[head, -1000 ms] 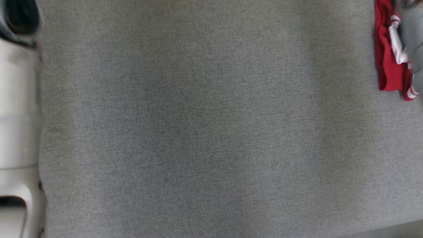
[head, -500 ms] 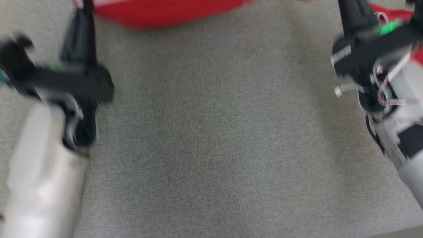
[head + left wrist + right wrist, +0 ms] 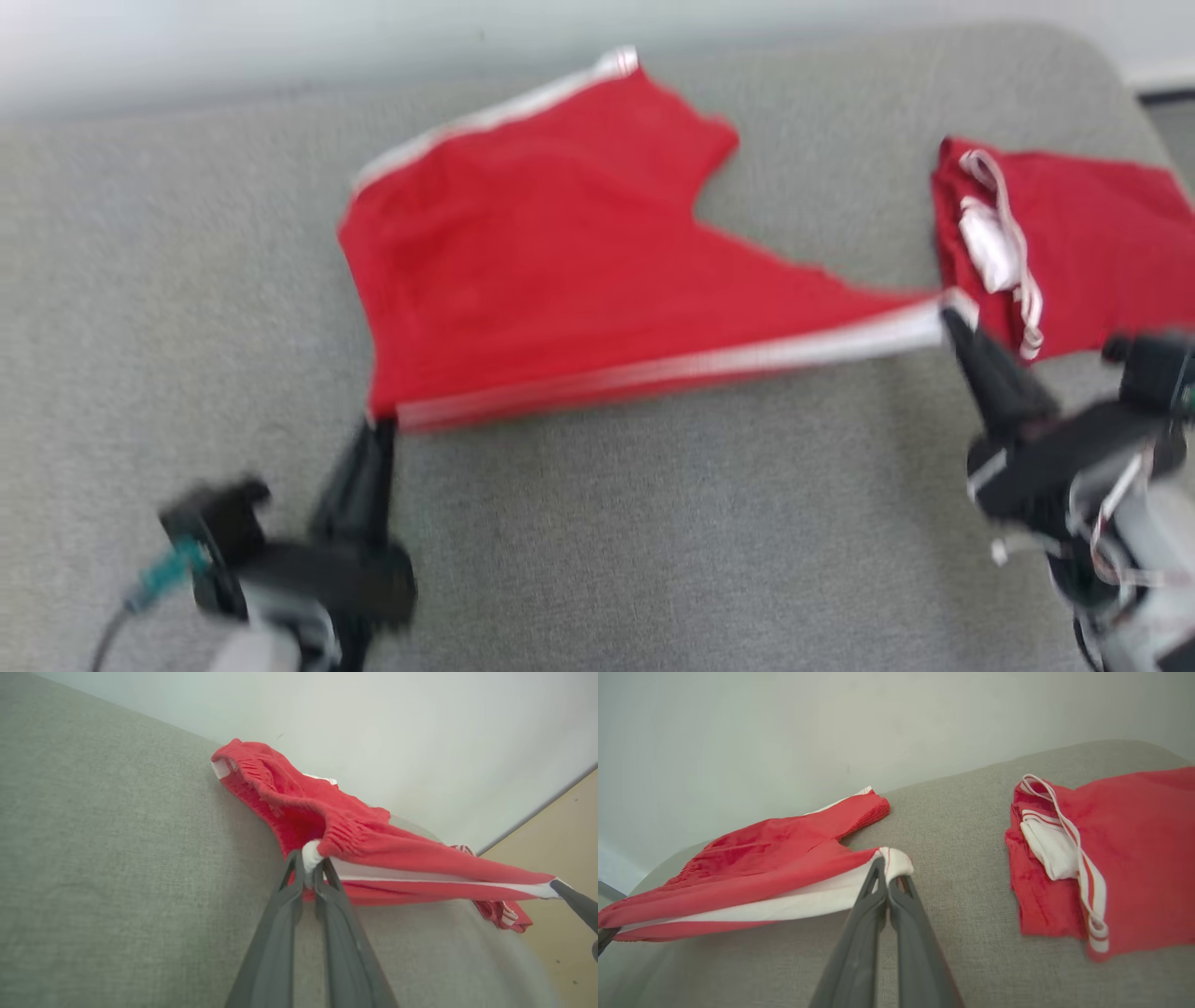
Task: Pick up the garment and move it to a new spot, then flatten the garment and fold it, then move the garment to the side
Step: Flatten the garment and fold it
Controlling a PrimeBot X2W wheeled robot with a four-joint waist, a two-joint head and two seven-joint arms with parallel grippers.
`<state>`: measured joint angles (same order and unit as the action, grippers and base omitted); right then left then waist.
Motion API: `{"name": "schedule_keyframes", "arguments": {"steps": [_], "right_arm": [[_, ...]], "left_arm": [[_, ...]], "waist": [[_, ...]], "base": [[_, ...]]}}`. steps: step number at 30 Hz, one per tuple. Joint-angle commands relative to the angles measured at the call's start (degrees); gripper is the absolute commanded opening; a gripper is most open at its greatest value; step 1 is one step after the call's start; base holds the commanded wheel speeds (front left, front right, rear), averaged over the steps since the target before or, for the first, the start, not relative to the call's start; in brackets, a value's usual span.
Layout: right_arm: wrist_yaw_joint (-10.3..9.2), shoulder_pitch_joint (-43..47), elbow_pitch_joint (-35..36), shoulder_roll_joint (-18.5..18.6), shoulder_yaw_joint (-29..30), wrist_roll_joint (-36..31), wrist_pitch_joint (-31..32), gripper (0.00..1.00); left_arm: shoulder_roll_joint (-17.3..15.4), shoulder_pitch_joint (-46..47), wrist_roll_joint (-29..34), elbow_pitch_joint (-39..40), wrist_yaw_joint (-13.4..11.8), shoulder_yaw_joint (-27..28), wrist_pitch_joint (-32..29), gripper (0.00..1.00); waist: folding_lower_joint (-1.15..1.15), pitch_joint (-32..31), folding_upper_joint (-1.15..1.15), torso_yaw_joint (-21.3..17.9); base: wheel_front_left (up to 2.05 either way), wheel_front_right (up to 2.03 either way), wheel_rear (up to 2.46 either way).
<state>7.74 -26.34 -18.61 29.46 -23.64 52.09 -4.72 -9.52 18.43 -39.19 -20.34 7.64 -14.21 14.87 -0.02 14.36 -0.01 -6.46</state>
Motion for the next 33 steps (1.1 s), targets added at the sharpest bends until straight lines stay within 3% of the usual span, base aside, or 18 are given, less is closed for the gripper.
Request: {"name": "schedule_keyframes", "arguments": {"steps": [1, 7, 11, 21, 26, 33], "right_arm": [[-0.47, 2.4, 0.2, 1.0, 2.4, -0.9, 0.7, 0.00], [-0.48, 12.4, 4.8, -0.2, 7.8, -3.5, 8.7, 0.00], [-0.48, 20.8, 10.1, -2.6, 13.4, -6.0, 17.5, 0.00], [-0.38, 37.5, 26.6, -13.6, 26.0, -15.6, 38.4, 0.00], [-0.37, 36.9, 32.1, -16.4, 28.3, -18.6, 42.0, 0.00], [-0.33, 24.0, 28.6, -12.3, 24.0, -19.2, 42.5, 0.00]], "left_arm": [[-1.4, -2.8, -0.1, -0.4, -0.6, 0.8, 0.4, 0.00], [-1.3, -10.2, -0.1, 1.1, -1.7, -0.8, -0.4, 0.00], [-1.8, -14.5, 0.0, 3.0, -3.1, -1.9, -2.5, 0.00], [-3.8, -22.9, 1.2, 9.4, -5.5, -4.1, -5.7, 0.00], [-3.2, -23.9, 0.3, 11.6, -5.8, -4.9, -6.9, 0.00], [-2.1, -17.2, -0.3, 12.8, -5.2, -5.7, -9.5, 0.00]], "waist": [[0.02, -4.8, 0.01, 0.0], [0.02, -8.4, 0.01, 0.5], [0.02, -10.2, 0.01, 1.0], [0.02, -12.4, 0.01, 1.3], [0.02, -12.4, 0.01, 1.6], [0.02, -10.0, 0.01, 3.4]], "base": [[0.00, 0.00, 0.00], [0.00, 0.00, 0.00], [0.00, 0.00, 0.00], [0.00, 0.00, 0.00], [0.00, 0.00, 0.00], [0.00, 0.00, 0.00]]}}
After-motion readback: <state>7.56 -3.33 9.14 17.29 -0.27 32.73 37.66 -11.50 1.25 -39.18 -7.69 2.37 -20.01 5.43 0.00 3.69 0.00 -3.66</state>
